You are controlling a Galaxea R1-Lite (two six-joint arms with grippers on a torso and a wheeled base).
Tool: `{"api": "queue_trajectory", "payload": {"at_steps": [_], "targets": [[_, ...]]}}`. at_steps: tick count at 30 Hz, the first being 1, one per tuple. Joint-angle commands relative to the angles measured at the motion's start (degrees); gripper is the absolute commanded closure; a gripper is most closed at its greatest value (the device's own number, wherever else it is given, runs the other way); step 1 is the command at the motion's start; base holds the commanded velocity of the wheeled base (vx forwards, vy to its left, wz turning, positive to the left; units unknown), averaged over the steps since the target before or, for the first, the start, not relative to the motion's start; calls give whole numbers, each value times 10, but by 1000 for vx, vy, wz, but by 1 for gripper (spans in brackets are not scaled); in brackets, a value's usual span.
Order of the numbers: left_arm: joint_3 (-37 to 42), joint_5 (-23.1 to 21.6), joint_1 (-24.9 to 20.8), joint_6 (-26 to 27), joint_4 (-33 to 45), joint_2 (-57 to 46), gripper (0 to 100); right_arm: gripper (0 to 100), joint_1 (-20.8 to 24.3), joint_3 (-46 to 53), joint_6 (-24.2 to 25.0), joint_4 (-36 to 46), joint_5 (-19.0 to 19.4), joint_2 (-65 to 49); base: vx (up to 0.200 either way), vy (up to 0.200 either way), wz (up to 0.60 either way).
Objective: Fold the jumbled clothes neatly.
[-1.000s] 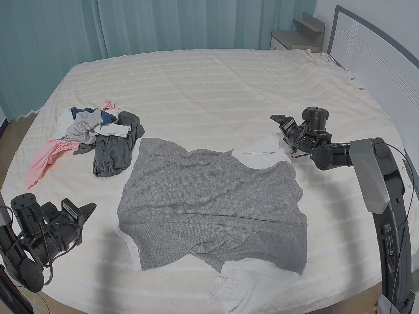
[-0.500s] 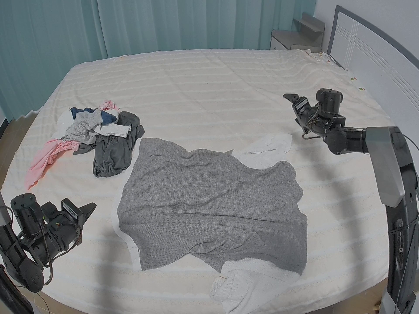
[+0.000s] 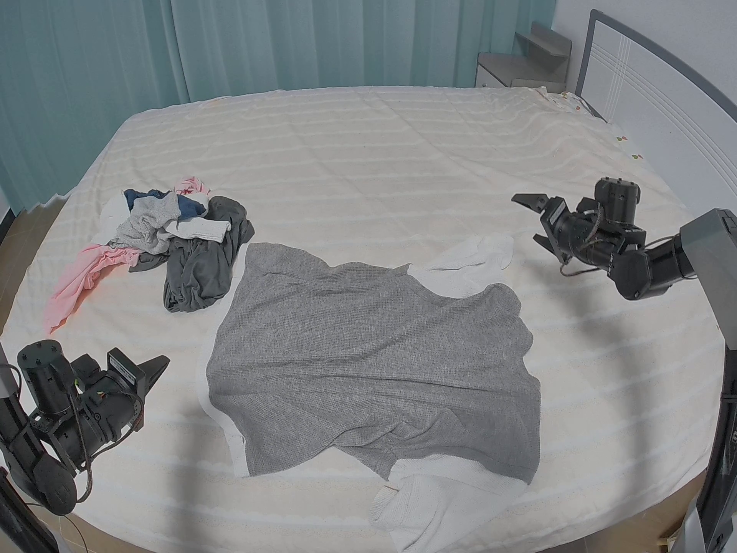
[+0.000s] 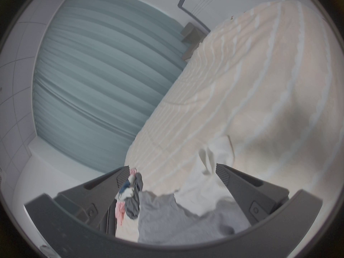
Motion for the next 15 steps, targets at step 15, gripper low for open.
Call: {"api": "queue_trajectory", "payload": {"at_steps": [15], "targets": [[10,0,-15,-4,-10,-5,100,0,-84,420,-199,-235,204,20,0,0,0]]}}
